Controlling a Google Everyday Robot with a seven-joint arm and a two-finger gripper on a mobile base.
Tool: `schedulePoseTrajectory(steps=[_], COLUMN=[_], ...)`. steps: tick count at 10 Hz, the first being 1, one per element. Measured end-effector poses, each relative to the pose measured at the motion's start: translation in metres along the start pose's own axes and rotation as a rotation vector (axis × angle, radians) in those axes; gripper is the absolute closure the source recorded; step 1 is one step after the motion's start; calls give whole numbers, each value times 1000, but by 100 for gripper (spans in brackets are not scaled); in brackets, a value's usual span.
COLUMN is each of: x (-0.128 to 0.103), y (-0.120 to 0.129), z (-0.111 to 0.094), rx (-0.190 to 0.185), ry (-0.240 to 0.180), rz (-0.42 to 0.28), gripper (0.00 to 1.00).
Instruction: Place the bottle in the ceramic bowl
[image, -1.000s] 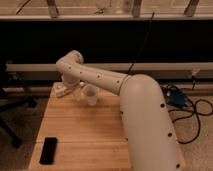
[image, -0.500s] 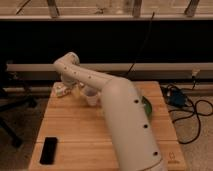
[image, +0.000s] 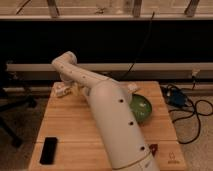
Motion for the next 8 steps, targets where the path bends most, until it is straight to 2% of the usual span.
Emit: schedulePoseTrajectory(steps=[4, 8], x=[3, -4], y=[-14, -22], z=[12, 23], rx=[17, 46], ry=[-2, 6], rz=[60, 79], gripper=[20, 20])
